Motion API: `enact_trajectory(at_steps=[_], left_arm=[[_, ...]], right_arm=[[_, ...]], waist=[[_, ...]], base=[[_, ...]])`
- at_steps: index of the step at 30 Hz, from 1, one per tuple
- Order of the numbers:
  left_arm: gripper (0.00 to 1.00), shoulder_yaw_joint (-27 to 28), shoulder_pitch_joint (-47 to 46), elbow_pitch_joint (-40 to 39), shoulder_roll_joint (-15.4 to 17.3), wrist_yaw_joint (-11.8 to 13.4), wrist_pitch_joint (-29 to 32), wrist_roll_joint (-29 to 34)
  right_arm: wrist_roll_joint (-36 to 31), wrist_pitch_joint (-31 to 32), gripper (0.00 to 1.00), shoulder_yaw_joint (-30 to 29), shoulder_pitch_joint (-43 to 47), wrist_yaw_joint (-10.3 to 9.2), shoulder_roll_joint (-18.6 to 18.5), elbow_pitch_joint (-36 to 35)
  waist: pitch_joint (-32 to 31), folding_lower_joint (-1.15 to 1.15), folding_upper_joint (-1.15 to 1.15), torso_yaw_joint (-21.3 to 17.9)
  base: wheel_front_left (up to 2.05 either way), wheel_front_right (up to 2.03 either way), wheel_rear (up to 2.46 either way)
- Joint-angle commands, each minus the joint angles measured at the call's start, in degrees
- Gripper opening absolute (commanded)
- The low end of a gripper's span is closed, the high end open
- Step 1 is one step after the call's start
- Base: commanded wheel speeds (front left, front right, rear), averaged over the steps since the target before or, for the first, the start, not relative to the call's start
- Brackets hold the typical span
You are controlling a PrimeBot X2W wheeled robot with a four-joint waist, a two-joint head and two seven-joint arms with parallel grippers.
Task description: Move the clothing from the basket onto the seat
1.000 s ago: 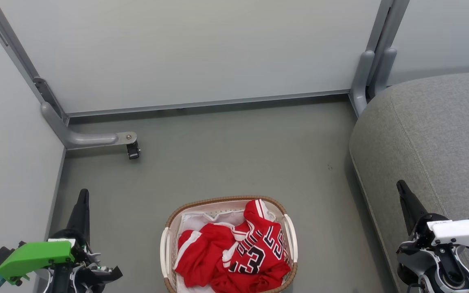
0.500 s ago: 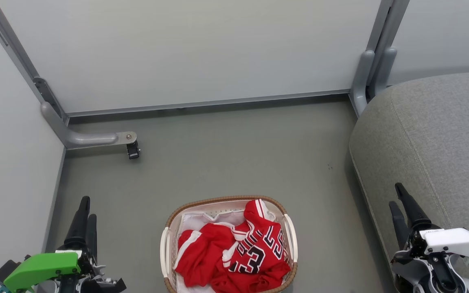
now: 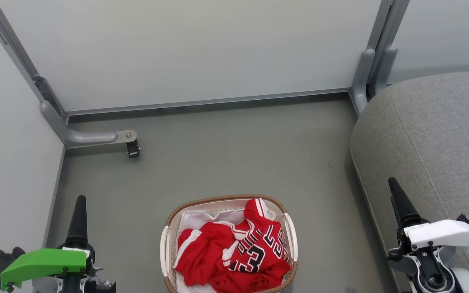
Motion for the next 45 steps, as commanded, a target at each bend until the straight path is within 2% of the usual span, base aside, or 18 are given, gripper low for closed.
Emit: enact_trajectory(at_steps=[1,20,30,45], left_arm=[[1.0,-0.24,-1.86,-0.94,0.82,-0.16,-0.69,2.88],[1.0,-2.74,-2.07,0.78,2.86,-0.21,-4.89,22.43],[1.0,-3.93,-1.92,1.12,3.43,0.7,-6.77,31.56],[1.0,-4.45,-0.17,1.53,3.81,1.32,-9.34,41.78]], right_arm=[[-2.56,-0.71,1.0,0.4,-2.04,0.02,-0.75,-0.48],[-25.98,-4.94,1.0,1.81,-3.61,0.02,-0.11,1.21],[-35.69,-6.83,1.0,2.93,-4.14,0.02,-0.08,1.8],[-47.45,-9.39,1.0,4.65,-4.5,0.02,0.11,4.6]], waist=[[0.02,0.0,0.0,0.0],[0.43,0.0,0.0,-0.06],[0.63,0.0,0.0,-0.16],[0.69,0.0,0.0,-0.31]], base=[[0.0,0.0,0.0],[0.0,0.0,0.0],[0.0,0.0,0.0],[0.0,0.0,0.0]])
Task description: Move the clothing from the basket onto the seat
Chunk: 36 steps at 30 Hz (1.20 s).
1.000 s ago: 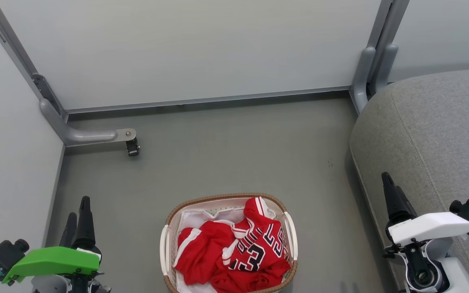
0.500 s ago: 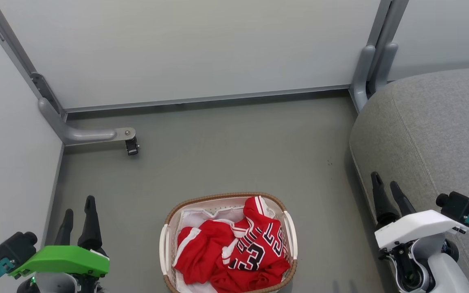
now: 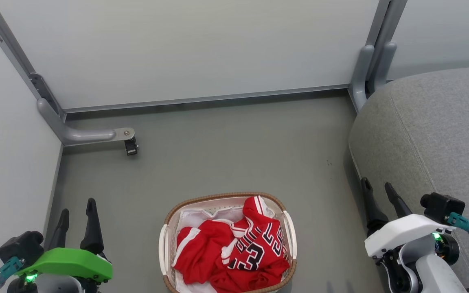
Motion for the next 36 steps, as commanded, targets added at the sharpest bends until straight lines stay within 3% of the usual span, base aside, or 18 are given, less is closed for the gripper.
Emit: enact_trajectory(at_steps=[1,36], left_arm=[[1.0,-0.13,-0.28,-0.5,0.57,0.14,-0.7,2.18],[1.0,1.22,0.8,1.55,-0.81,-0.42,-5.34,20.51]], right_arm=[[-2.06,-0.75,1.0,0.16,-1.36,0.01,-0.29,-0.14],[-23.1,-5.42,1.0,-0.48,-2.38,0.01,-0.18,3.25]], waist=[[0.03,0.0,0.0,0.0],[0.08,0.0,0.0,0.28]], base=[[0.0,0.0,0.0],[0.0,0.0,0.0]])
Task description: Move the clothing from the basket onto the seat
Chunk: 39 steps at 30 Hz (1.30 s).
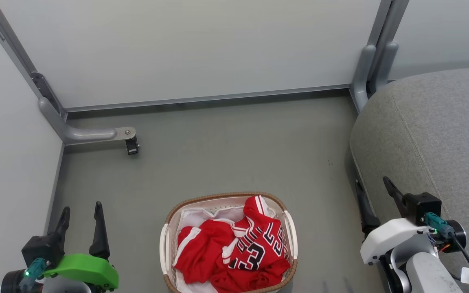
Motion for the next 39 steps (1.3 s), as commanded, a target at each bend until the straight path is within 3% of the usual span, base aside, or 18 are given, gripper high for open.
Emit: enact_trajectory(at_steps=[1,20,25,39], left_arm=[[1.0,0.41,0.64,-0.29,0.07,-0.14,-0.5,1.24],[1.0,-0.86,0.16,-0.52,-1.15,-1.17,-2.56,8.57],[1.0,-4.72,-2.24,0.08,-1.61,-1.21,-3.18,9.55],[1.0,-14.6,-12.33,6.06,0.31,-1.19,-2.97,4.11]], right_arm=[[-1.42,-0.59,1.0,0.07,-1.0,0.0,-0.31,0.17],[-9.0,-2.59,1.0,0.29,-2.32,-0.01,-0.38,-0.12],[-11.22,-3.19,1.0,0.56,-4.34,-0.01,-0.39,-1.96],[-9.33,-3.07,1.0,0.65,-10.59,-0.02,-0.34,-9.46]], waist=[[0.0,0.0,0.0,0.01],[2.96,0.0,0.0,-1.92],[7.93,0.0,0.0,-4.38],[23.51,0.0,0.0,-8.58]], base=[[0.0,0.0,0.0],[0.0,0.0,0.0],[0.0,0.0,0.0],[0.0,0.0,0.0]])
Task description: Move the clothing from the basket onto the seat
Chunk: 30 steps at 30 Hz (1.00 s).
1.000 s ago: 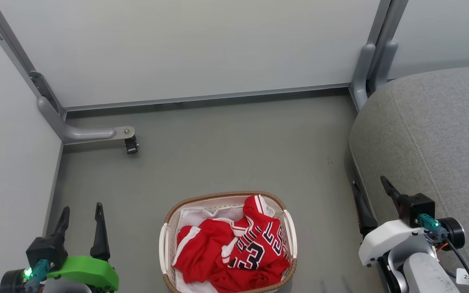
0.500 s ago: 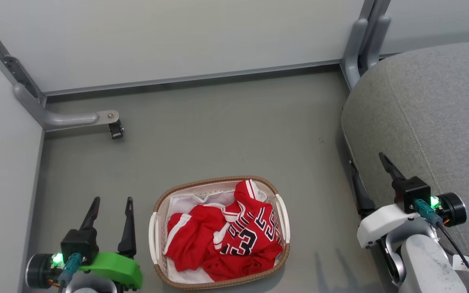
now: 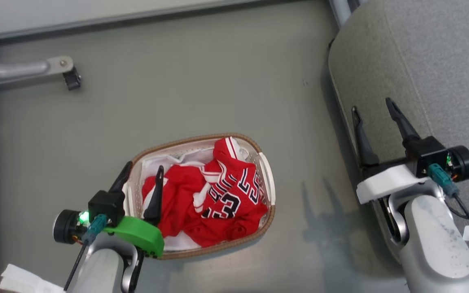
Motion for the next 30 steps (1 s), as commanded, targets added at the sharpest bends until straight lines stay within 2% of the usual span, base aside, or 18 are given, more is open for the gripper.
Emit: enact_trajectory(at_steps=[1,9,23,30], left_arm=[[1.0,-0.57,-2.14,0.75,0.76,-0.14,-0.03,-0.35],[1.0,-5.09,-10.78,6.4,2.19,-0.14,-0.02,-1.52],[1.0,-12.01,-23.2,23.27,6.74,-0.13,0.01,5.33],[1.0,-14.55,-27.35,32.96,7.75,1.9,0.0,8.98]], right_arm=[[0.82,-0.13,1.0,0.06,-1.45,-0.05,-0.18,-0.93],[3.31,-0.13,1.0,2.48,-4.63,-0.04,-0.14,-4.69],[6.83,-0.14,1.0,6.39,-8.69,-0.04,-0.17,-10.53],[7.62,-0.13,1.0,6.9,-9.56,-0.05,-0.2,-12.24]], waist=[[7.01,0.0,0.0,-2.52],[15.11,0.0,0.0,-3.15],[25.19,0.0,0.0,-5.11],[28.58,0.0,0.0,-6.25]], base=[[0.0,0.0,0.0],[0.0,0.0,0.0],[0.0,0.0,0.0],[0.0,0.0,0.0]])
